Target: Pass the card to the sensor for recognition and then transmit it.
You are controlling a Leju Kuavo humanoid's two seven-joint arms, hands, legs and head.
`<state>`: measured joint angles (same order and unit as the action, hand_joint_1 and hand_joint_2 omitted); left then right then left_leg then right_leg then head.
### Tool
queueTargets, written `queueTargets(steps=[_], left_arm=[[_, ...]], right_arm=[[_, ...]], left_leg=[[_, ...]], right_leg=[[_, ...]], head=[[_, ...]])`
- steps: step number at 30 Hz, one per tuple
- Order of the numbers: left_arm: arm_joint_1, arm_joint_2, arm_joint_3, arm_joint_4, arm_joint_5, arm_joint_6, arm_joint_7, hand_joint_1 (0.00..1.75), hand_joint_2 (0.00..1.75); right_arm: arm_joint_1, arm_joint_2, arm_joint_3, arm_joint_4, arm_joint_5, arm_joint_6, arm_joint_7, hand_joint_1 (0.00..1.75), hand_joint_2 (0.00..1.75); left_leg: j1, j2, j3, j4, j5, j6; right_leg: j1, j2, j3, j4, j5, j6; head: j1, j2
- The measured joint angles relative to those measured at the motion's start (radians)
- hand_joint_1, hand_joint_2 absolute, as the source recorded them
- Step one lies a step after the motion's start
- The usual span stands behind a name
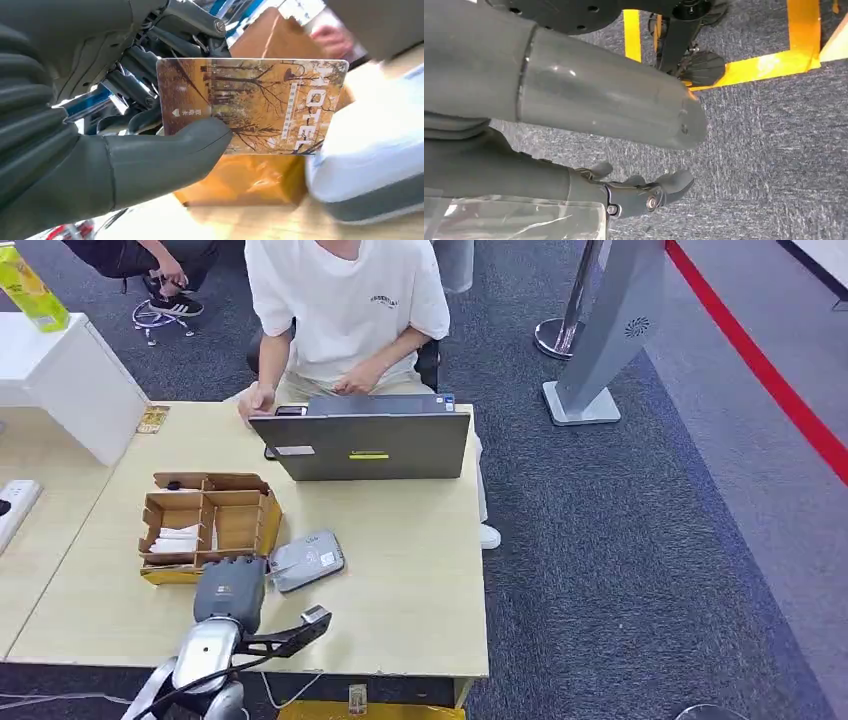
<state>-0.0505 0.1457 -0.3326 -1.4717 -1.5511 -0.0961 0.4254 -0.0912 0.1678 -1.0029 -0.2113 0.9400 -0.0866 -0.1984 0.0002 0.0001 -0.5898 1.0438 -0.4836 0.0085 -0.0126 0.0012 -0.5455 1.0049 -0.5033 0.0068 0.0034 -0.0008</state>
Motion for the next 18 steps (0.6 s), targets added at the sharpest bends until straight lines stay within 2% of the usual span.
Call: queueTargets(steps=[11, 18], left_arm=[[-0.022, -0.001, 0.082, 0.052, 0.0, 0.023, 0.027, 1.75, 1.75], [-0.038, -0.001, 0.099, 0.101, 0.0, 0.169, -0.005, 1.75, 1.75]], right_arm=[[-0.001, 0.0, 0.01, 0.0, 0.042, 0.007, 0.008, 0.0, 0.0], [-0.001, 0.0, 0.021, 0.0, 0.062, 0.01, 0.008, 0.0, 0.0]], left_leg=[[0.0, 0.0, 0.0, 0.0, 0.0, 0.0], [0.0, 0.0, 0.0, 0.0, 0.0, 0.0]], right_leg=[[0.0, 0.0, 0.0, 0.0, 0.0, 0.0], [0.0, 0.0, 0.0, 0.0, 0.0, 0.0]], head=[[0.0, 0.0], [0.0, 0.0]])
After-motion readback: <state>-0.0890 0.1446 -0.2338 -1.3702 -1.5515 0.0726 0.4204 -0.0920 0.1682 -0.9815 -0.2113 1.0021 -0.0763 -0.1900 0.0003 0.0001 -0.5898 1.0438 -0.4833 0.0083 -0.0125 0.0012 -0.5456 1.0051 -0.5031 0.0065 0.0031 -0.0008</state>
